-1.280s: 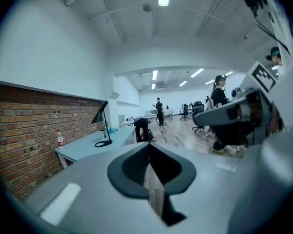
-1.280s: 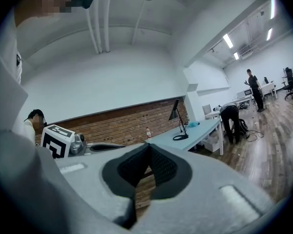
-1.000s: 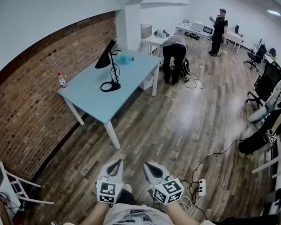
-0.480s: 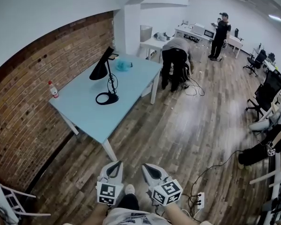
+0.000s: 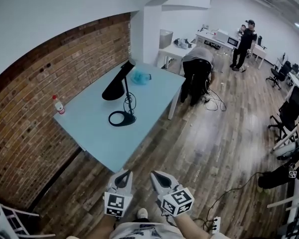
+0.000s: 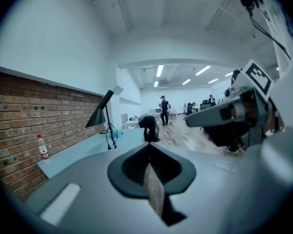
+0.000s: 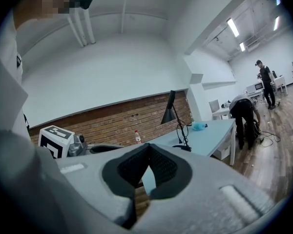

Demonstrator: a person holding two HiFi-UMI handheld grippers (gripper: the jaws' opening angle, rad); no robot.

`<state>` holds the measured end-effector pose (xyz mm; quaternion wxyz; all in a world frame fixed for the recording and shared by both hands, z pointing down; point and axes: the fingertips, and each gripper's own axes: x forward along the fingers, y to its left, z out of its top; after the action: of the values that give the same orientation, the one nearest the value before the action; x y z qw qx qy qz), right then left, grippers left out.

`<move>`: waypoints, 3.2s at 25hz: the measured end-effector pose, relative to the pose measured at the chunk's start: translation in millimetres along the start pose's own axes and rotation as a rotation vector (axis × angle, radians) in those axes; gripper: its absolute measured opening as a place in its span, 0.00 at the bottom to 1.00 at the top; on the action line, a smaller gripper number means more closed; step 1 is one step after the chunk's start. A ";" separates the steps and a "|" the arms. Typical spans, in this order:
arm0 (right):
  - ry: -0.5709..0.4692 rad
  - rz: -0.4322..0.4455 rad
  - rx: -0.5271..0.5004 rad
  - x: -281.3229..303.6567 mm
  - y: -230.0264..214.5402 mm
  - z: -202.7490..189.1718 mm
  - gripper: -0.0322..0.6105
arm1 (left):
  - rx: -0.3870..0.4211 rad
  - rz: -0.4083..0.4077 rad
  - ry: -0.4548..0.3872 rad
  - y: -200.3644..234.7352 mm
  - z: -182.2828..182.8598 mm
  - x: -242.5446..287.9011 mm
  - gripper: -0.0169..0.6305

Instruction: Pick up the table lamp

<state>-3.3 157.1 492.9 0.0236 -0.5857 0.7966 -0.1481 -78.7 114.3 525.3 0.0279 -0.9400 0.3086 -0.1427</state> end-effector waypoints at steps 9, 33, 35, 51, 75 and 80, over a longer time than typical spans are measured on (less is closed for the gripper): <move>0.037 0.018 -0.019 51.4 -21.7 7.4 0.05 | -0.050 0.028 0.013 39.7 -8.6 33.5 0.01; 0.118 0.344 -0.073 245.4 -211.8 89.9 0.05 | -0.113 0.325 0.088 146.6 25.9 257.8 0.01; 0.125 0.380 -0.084 255.8 -220.9 95.9 0.05 | -0.120 0.357 0.094 154.4 26.8 269.3 0.01; 0.141 0.467 -0.080 346.4 -230.0 108.8 0.05 | -0.159 0.367 0.146 203.7 5.1 319.0 0.01; 0.159 0.437 -0.158 438.7 -219.0 104.7 0.05 | -0.195 0.167 0.158 250.7 -44.4 377.4 0.03; 0.170 0.447 -0.157 445.4 -218.1 99.9 0.05 | -0.211 0.139 0.159 252.3 -50.1 385.3 0.05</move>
<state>80.4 -341.4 515.4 -0.0567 -0.3805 0.9144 -0.1257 58.8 -314.4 634.6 -0.0859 -0.8998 0.3875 -0.1812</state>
